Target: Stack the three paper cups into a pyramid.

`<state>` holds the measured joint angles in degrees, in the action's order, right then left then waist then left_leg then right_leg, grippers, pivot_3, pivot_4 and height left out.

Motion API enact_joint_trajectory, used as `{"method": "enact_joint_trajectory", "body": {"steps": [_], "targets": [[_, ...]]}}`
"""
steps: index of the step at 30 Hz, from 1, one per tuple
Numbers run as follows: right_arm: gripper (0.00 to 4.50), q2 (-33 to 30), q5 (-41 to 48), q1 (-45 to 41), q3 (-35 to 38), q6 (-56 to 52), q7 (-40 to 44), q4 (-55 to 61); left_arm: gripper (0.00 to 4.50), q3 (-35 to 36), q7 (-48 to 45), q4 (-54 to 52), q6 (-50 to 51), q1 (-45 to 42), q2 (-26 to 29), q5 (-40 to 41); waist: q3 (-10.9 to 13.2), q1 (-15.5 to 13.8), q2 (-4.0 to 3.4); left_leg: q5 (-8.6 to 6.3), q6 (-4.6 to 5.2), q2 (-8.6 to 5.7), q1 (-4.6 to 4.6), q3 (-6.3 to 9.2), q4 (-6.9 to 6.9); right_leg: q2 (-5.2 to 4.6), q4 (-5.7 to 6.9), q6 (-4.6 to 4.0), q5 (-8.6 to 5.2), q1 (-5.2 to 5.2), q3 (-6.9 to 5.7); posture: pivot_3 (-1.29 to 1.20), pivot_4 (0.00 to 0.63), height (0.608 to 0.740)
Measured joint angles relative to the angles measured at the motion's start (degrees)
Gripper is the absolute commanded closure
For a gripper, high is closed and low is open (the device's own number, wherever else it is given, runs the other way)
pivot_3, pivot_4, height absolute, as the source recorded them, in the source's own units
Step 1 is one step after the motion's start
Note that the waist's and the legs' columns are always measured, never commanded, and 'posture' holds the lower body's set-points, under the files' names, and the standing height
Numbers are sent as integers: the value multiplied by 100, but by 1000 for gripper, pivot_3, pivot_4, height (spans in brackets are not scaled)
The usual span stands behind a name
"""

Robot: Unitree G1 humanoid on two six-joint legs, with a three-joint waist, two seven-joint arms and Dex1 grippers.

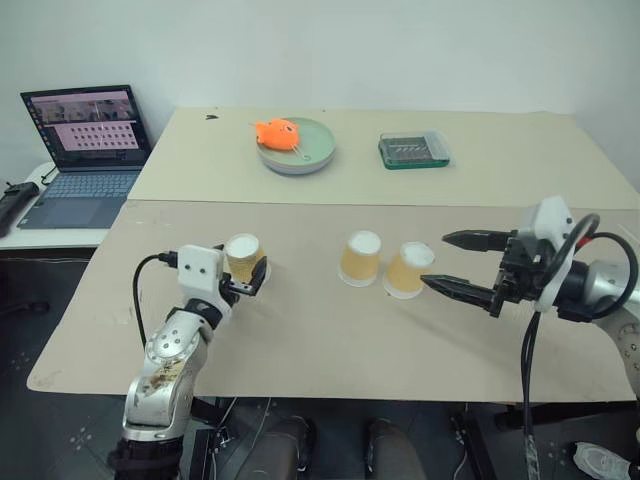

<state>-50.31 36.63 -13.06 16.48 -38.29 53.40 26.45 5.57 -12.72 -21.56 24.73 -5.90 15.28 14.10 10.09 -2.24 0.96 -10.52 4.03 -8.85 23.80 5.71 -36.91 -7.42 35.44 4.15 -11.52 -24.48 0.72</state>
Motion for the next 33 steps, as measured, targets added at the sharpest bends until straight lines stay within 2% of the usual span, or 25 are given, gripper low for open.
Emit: {"method": "enact_joint_trajectory", "body": {"steps": [17,20,23,26,33], "targets": [[85,-3,-46,-14,-17,2,-152,1,0,96,64,666,20,-482,-300,172,0,-2,1,-1,1,0,0,0,0,1,-13,-9,14,8,-1,0,150,730],[0,-4,-43,-15,-16,2,-180,2,699,73,31,693,20,-486,-330,178,0,-4,1,-1,1,0,0,1,0,1,-14,-14,18,8,-2,0,150,730],[0,-4,-43,-18,-16,2,-197,2,1672,72,13,731,20,-522,-331,180,0,-2,1,-1,1,0,0,1,0,2,-14,-13,18,9,-2,0,150,730],[0,-4,-43,-20,-16,2,-241,2,2125,70,-38,765,20,-552,-331,183,0,-3,1,-1,1,0,0,1,0,2,-16,-12,19,9,-2,0,150,730],[0,-4,-85,-20,-16,7,-294,-33,2195,70,-115,932,19,-743,-279,175,0,-4,1,0,1,0,0,1,-1,2,-16,-11,20,10,-3,0,150,730]]}}
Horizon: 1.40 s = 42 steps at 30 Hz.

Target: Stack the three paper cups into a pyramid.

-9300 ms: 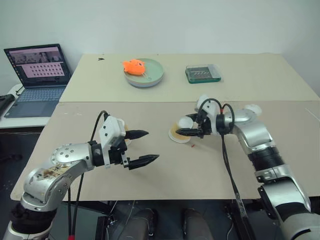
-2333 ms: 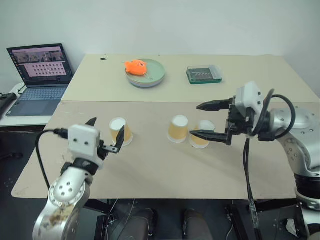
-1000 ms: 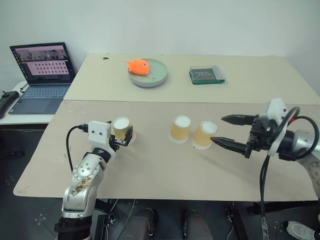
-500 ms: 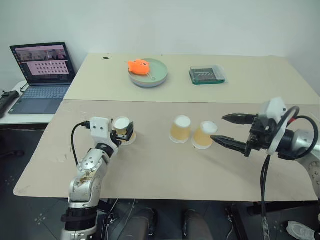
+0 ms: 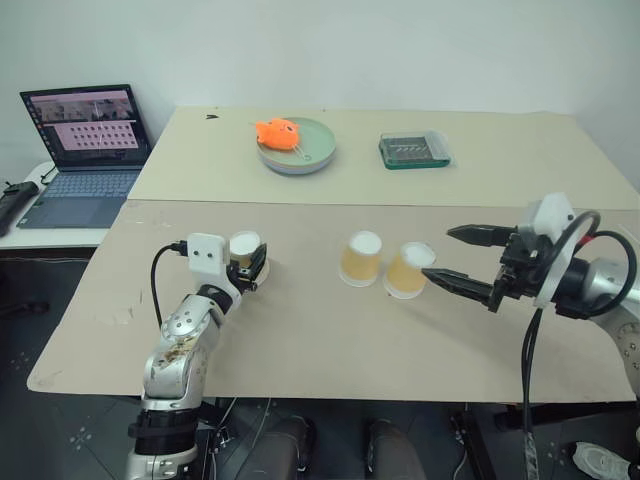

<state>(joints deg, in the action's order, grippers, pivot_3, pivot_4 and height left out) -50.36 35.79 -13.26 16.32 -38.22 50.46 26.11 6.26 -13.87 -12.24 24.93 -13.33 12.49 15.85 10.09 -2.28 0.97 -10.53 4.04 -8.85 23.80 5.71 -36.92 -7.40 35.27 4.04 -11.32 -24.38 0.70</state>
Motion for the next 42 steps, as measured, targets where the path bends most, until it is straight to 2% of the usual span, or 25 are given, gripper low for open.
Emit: {"method": "enact_joint_trajectory", "body": {"steps": [4,9,13,15,19,24,34,42], "targets": [[0,0,-102,2,2,39,-50,-181,2195,11,-339,289,4,-543,344,34,0,0,0,0,0,0,1,0,-2,2,1,1,1,-2,-1,0,150,730],[0,0,-158,11,9,92,-70,-210,2195,203,-1250,1366,-9,-2361,1032,392,1,-7,1,0,1,-3,4,4,-7,4,-9,5,4,-1,-7,0,150,730],[0,1,-202,35,24,116,-112,-219,2195,204,-2015,2213,-151,-3287,1211,487,1,18,2,-9,17,-15,3,4,-6,0,-11,-13,18,0,-1,0,150,730],[0,2,-243,43,27,132,-170,-239,2195,137,-2628,2983,-109,-3849,1188,678,2,15,3,-9,17,-18,10,6,-6,0,-11,-13,20,-9,-3,0,150,730],[0,3,-299,79,41,142,-273,-254,2195,-137,-3861,3502,-94,-4490,1059,931,2,18,3,-6,14,-20,29,7,-9,-2,-13,-13,21,-22,-3,0,150,730],[0,6,-300,163,89,152,-324,-255,2195,-538,-4948,4137,-199,-4783,768,999,2,55,4,-10,21,-20,32,7,-11,-3,-12,-12,23,-25,1,0,150,730],[0,6,-312,346,345,163,-358,-296,2195,-830,-5683,5244,-989,-5303,273,592,3,139,5,-10,23,-20,40,9,-31,-3,-7,-5,32,-24,-1,0,150,730],[0,6,-356,433,458,166,-468,-294,2195,-868,-6164,5678,-1133,-5792,-180,464,3,158,6,-13,28,-21,45,9,-45,-3,-6,1,35,-23,-1,0,150,730]]}}
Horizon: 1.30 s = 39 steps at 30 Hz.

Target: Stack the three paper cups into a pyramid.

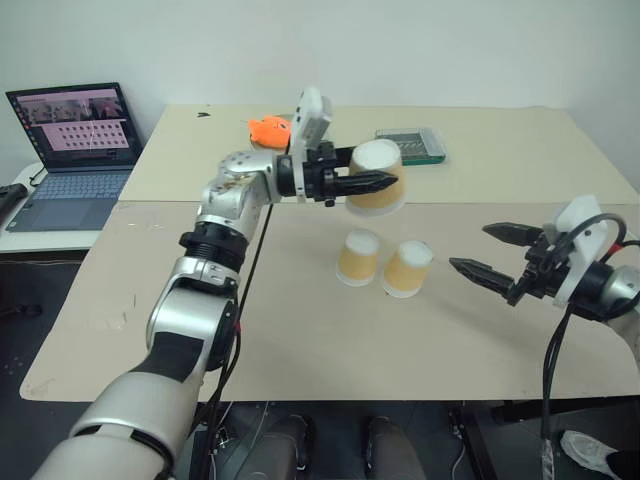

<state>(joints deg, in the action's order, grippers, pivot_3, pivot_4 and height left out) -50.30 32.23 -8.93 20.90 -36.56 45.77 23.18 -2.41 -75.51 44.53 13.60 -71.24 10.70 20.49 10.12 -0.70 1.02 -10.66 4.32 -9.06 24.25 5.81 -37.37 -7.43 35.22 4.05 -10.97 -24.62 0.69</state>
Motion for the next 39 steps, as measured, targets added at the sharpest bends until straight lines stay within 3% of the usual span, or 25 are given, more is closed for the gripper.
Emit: {"method": "enact_joint_trajectory", "body": {"steps": [18,39], "targets": [[0,38,-72,252,3,22,-244,230,2195,8,-152,1812,322,-684,-650,-420,1,8,1,-8,12,-2,5,-1,-45,1,24,14,-1,9,-1,0,150,730],[0,144,-45,313,3,22,-393,372,2195,35,-342,2169,2,-687,-639,-989,1,6,1,-8,12,-3,5,-1,-47,1,28,14,0,8,0,0,150,730]]}}
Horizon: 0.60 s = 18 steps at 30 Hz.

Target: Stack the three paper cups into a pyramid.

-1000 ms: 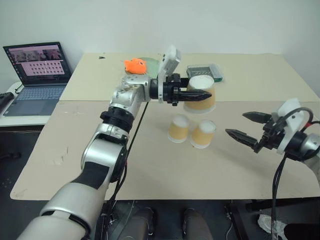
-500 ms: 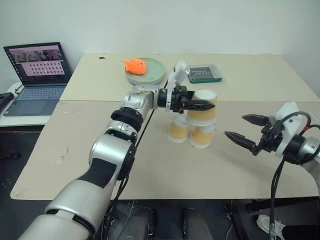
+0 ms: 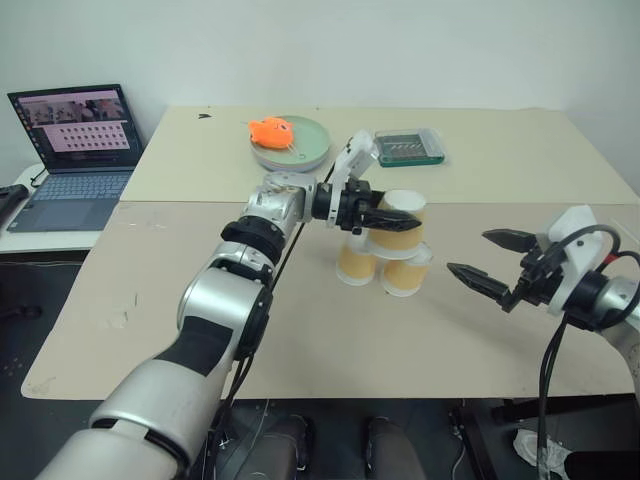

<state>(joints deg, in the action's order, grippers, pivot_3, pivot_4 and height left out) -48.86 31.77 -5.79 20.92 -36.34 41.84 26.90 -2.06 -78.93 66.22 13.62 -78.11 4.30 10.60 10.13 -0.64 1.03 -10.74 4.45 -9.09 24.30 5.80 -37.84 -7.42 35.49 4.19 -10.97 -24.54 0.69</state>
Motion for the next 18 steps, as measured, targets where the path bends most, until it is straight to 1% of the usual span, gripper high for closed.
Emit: {"method": "enact_joint_trajectory", "body": {"steps": [2,4,5,6,7,8,18], "targets": [[0,9,0,5,0,0,-5,3,2195,2,0,3,-17,0,0,-26,0,0,0,0,0,0,0,0,0,0,0,0,0,0,0,0,150,730],[0,18,0,9,0,0,-12,4,1287,5,0,5,-51,0,0,-34,0,0,0,0,0,0,0,0,-1,0,2,0,0,0,0,0,150,730],[0,20,0,10,0,0,-19,6,1038,8,2,6,-73,0,-1,-45,0,0,0,0,0,0,0,0,-1,0,2,0,0,0,0,0,150,730],[0,22,1,12,0,0,-25,10,570,10,5,6,-82,0,-1,-56,0,0,0,0,0,0,0,0,-1,0,2,0,0,0,0,0,150,730],[0,23,1,13,0,0,-27,13,209,11,9,6,-84,0,-2,-64,0,0,0,0,0,0,0,0,-1,0,3,0,0,0,0,0,150,730],[0,24,1,19,0,0,-29,22,30,15,28,6,-87,0,-4,-86,0,0,0,0,0,0,0,0,-1,0,4,0,0,0,0,0,150,730],[0,40,4,26,0,0,-23,63,30,192,62,34,-51,-58,-8,-136,0,1,0,0,0,0,-1,0,-2,0,8,1,0,-1,0,0,150,730]]}}
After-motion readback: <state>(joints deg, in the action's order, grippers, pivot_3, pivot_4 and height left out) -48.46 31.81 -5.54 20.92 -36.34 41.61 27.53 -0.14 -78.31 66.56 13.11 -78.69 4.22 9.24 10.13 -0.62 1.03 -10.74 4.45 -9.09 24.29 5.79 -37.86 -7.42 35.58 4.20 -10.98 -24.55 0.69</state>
